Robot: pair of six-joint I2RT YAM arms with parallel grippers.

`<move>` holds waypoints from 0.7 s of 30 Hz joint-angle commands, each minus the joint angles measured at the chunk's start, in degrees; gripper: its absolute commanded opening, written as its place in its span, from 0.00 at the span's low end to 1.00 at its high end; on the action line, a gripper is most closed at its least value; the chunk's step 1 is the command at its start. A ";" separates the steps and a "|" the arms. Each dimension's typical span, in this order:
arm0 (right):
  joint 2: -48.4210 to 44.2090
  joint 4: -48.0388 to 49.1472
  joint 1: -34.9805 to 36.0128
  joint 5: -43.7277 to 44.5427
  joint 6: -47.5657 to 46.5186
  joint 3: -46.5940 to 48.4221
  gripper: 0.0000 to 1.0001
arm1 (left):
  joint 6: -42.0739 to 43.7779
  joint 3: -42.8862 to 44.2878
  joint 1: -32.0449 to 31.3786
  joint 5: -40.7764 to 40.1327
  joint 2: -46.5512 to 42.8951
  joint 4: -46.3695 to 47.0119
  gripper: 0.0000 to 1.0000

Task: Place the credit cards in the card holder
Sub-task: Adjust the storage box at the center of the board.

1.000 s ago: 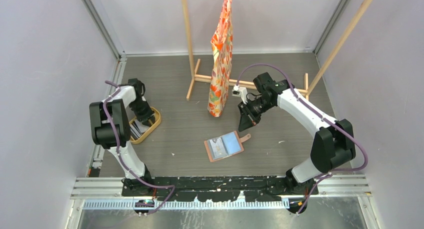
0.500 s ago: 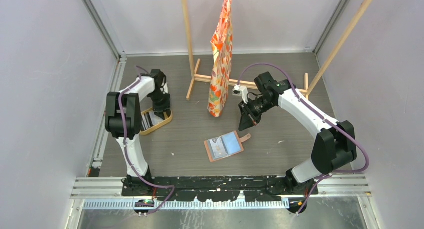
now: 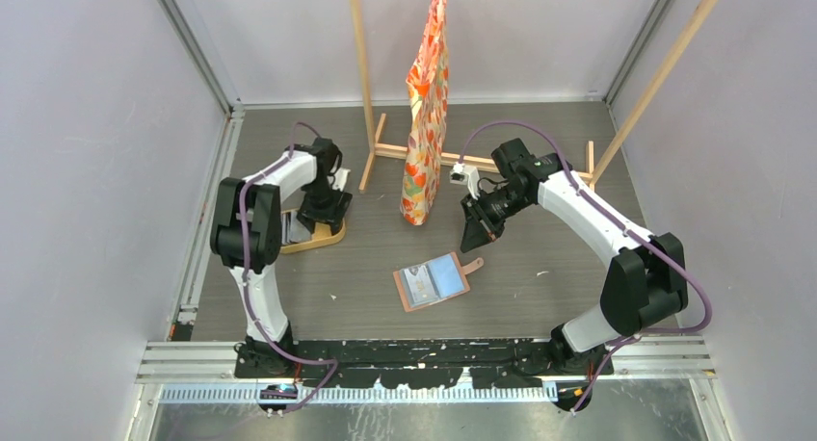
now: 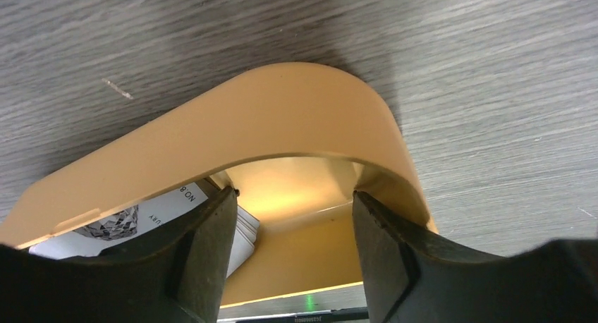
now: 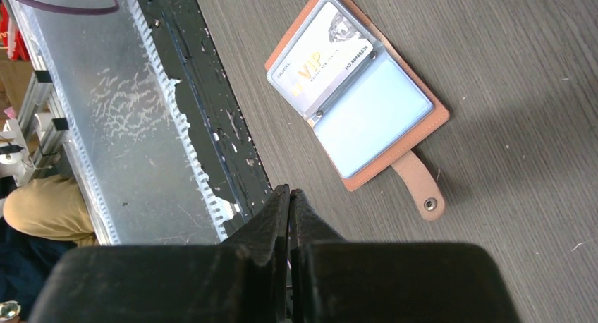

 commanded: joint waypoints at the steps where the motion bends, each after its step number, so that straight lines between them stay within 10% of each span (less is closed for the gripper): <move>1: -2.58 -0.49 -0.17 -1.71 -1.02 0.70 0.06 | 1.78 -1.58 1.24 0.54 -4.31 2.19 0.64; 7: -2.41 -0.58 -0.22 -1.82 -1.06 0.70 0.06 | -0.84 -1.25 1.35 1.86 -8.02 4.93 0.63; 13: -2.10 -0.56 -0.20 -1.80 -1.07 0.73 0.06 | -5.68 1.79 1.35 -13.18 -2.72 -0.45 0.57; 21: -1.87 -0.62 -0.30 -1.92 -1.20 0.73 0.06 | -7.67 0.17 0.30 -3.11 -12.81 5.69 0.58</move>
